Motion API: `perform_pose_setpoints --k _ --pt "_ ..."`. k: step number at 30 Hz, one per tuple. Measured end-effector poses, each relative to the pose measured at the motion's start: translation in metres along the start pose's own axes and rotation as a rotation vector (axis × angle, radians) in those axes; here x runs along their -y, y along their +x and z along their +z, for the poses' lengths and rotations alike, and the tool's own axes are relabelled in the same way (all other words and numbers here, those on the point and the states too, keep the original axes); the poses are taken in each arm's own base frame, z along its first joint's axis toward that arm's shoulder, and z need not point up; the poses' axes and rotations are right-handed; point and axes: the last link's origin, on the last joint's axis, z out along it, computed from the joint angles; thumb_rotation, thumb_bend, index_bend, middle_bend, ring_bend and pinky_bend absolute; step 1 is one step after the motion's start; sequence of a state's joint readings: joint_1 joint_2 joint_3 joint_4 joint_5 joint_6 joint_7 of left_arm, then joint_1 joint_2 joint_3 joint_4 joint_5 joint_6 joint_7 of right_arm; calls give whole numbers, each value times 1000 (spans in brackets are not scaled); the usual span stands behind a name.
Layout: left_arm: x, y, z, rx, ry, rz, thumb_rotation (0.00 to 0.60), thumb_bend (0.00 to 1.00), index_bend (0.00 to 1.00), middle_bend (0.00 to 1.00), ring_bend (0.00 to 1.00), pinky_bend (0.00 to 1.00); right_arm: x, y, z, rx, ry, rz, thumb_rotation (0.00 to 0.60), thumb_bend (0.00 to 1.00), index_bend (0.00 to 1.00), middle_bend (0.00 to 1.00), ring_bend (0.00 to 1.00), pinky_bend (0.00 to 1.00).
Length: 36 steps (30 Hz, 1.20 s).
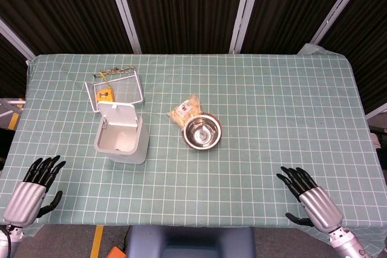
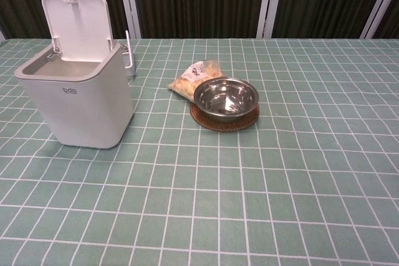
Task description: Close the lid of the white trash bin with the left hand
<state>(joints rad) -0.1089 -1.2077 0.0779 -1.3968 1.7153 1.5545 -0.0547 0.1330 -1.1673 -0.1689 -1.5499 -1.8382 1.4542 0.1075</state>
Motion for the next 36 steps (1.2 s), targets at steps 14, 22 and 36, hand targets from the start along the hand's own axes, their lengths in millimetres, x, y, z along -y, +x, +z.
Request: perform_pose_setpoints --k 14,22,36 --pt "-11 27 39 -211 -35 -140 600 552 146 712 702 905 0 3 0 -23 3 4 600 264 0 0 0 0" --pt "-33 59 110 -247 -63 -389 600 907 293 1000 1000 1000 2 1 0 -24 25 1 600 264 0 0 0 0" --pt "-76 83 235 -82 -5 -343 600 896 264 1000 1000 1000 -1 -11 11 40 13 -25 600 264 0 0 0 0"
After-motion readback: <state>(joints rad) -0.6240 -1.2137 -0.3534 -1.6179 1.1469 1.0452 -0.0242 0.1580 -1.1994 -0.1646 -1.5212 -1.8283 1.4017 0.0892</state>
